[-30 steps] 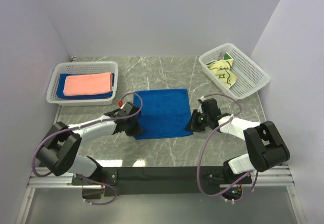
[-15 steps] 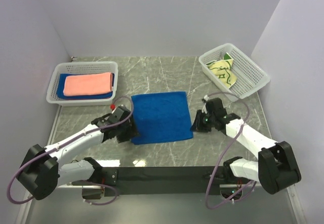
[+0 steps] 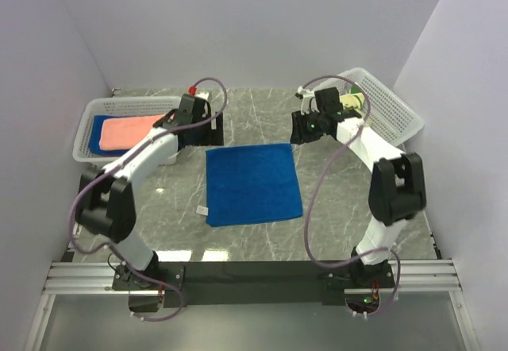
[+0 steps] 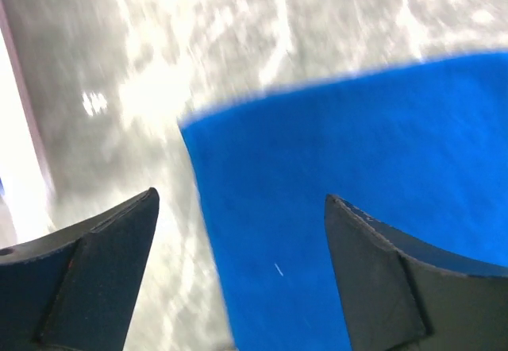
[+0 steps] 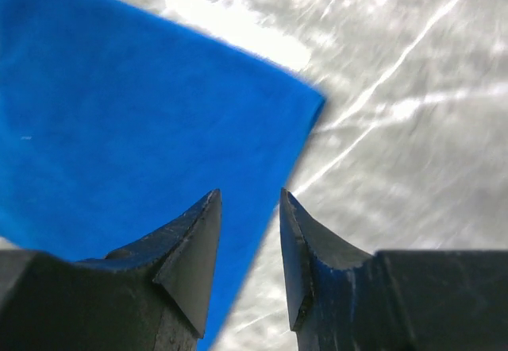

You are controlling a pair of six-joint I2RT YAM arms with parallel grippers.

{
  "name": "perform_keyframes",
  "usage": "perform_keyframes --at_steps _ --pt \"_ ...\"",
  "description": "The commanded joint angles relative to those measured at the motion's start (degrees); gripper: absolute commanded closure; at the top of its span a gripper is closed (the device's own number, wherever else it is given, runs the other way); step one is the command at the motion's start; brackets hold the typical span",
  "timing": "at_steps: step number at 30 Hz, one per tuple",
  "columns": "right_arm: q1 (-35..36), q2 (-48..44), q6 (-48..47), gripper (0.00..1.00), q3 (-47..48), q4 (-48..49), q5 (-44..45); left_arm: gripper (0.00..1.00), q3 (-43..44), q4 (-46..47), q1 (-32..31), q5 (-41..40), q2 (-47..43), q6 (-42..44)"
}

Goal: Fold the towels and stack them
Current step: Fold the towel

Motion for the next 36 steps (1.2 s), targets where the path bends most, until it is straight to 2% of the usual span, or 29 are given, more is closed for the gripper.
perform_keyframes --at_steps 1,2,4,5,6,7,8,10,11,14,16,18,31,34,36 --pt "-1.5 5.0 -10.5 0.57 6.8 -4.9 -3.4 0.12 6.2 1.3 2.0 2.9 6.9 10.9" --pt "-1.6 7.7 -11.4 0.58 9.4 -5.2 -3.4 0.19 8.7 1.1 2.1 2.9 8.6 11.6" --pt "-1.6 12.1 -12.7 0.59 12.7 -7.3 -3.3 0.25 10.9 0.4 2.2 2.1 13.0 13.3" --pt "-1.6 13.6 -12.7 0.63 16.0 -8.3 -3.7 0.30 12.9 -0.1 2.2 1.6 14.2 13.5" --pt "-1.6 14.9 -12.5 0.65 17.6 -9.6 -4.3 0.42 13.7 -0.6 2.2 1.5 15.1 13.4" --pt "-1.6 16.0 -12.2 0.66 18.9 -10.1 -5.1 0.46 14.3 -0.4 2.2 1.7 16.3 13.3" --pt "-1.6 17.9 -11.9 0.69 20.6 -10.3 -8.1 0.57 14.3 -0.2 2.2 2.9 16.5 13.3" --pt "-1.6 19.9 -10.1 0.71 21.4 -9.6 -9.9 0.66 14.0 0.4 2.2 4.6 17.5 12.5" --pt "-1.6 20.5 -9.5 0.78 22.1 -9.6 -10.9 0.76 14.0 0.2 2.2 5.7 17.9 12.1" --pt "-1.6 23.8 -8.6 0.84 24.9 -11.8 -12.6 0.85 12.7 0.3 2.2 7.1 18.9 11.4" --pt "-1.5 25.9 -8.5 0.85 25.9 -13.8 -13.3 0.95 11.5 0.5 2.2 7.5 19.4 11.3" --pt "-1.6 27.0 -8.2 0.85 27.1 -14.7 -12.5 0.99 11.3 -0.2 2.2 7.6 20.1 11.3" --pt "-3.2 31.2 -4.4 0.86 28.7 -15.3 -6.8 0.99 11.4 -1.3 3.8 0.3 25.8 10.4" --pt "-3.6 29.4 -5.6 0.86 28.5 -16.5 -4.6 0.97 11.5 -2.1 3.9 -0.9 25.5 10.2" --pt "-3.7 27.8 -7.3 0.86 28.4 -17.2 -4.5 0.90 11.9 -2.5 3.9 -0.3 24.6 10.0"
